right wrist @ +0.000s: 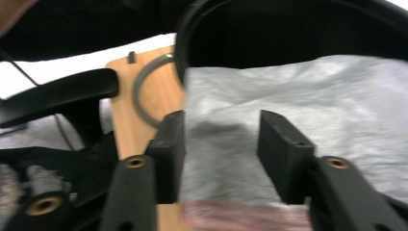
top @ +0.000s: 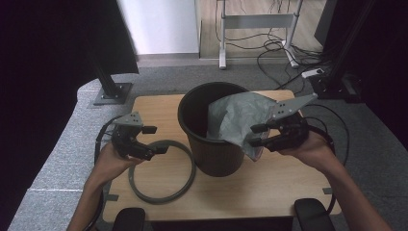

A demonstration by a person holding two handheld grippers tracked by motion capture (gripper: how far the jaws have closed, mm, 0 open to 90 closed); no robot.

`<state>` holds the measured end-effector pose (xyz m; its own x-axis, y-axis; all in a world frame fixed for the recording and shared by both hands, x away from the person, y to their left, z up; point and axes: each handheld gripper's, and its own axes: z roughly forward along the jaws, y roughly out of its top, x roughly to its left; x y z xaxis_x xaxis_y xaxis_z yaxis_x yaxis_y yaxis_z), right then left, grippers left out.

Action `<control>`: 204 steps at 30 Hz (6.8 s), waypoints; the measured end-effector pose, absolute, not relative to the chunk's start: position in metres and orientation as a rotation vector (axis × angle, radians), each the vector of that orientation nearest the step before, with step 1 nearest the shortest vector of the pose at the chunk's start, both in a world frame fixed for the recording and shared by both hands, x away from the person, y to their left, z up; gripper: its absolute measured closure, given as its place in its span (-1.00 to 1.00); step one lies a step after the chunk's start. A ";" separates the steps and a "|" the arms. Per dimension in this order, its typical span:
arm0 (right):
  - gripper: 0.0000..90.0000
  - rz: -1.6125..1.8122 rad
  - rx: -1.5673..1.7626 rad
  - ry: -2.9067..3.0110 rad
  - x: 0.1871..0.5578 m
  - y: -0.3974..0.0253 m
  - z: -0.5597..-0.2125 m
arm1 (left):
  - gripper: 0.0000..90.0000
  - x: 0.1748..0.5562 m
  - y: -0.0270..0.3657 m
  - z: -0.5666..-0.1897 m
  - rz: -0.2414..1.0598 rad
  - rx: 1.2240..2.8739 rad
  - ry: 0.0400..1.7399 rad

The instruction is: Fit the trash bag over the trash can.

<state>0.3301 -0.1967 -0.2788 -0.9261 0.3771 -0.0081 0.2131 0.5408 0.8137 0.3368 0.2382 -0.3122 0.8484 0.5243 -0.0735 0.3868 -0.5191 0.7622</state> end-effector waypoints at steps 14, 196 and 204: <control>0.70 1.320 0.357 2.707 0.352 -0.159 -0.288 | -0.69 0.336 0.223 -0.297 0.211 2.185 0.594; 0.96 1.355 0.911 2.445 0.404 -0.242 -0.283 | 0.98 0.421 0.202 -0.268 0.258 2.218 0.872; 0.94 1.320 0.952 2.442 0.409 -0.255 -0.293 | 0.93 0.424 0.201 -0.272 0.270 2.252 0.881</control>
<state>0.4093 -0.2547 -0.2934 -0.7705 0.6265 0.1175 0.4415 0.3915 0.8074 0.4243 0.2014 -0.2718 0.7479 0.6616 -0.0552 0.5173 -0.5287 0.6729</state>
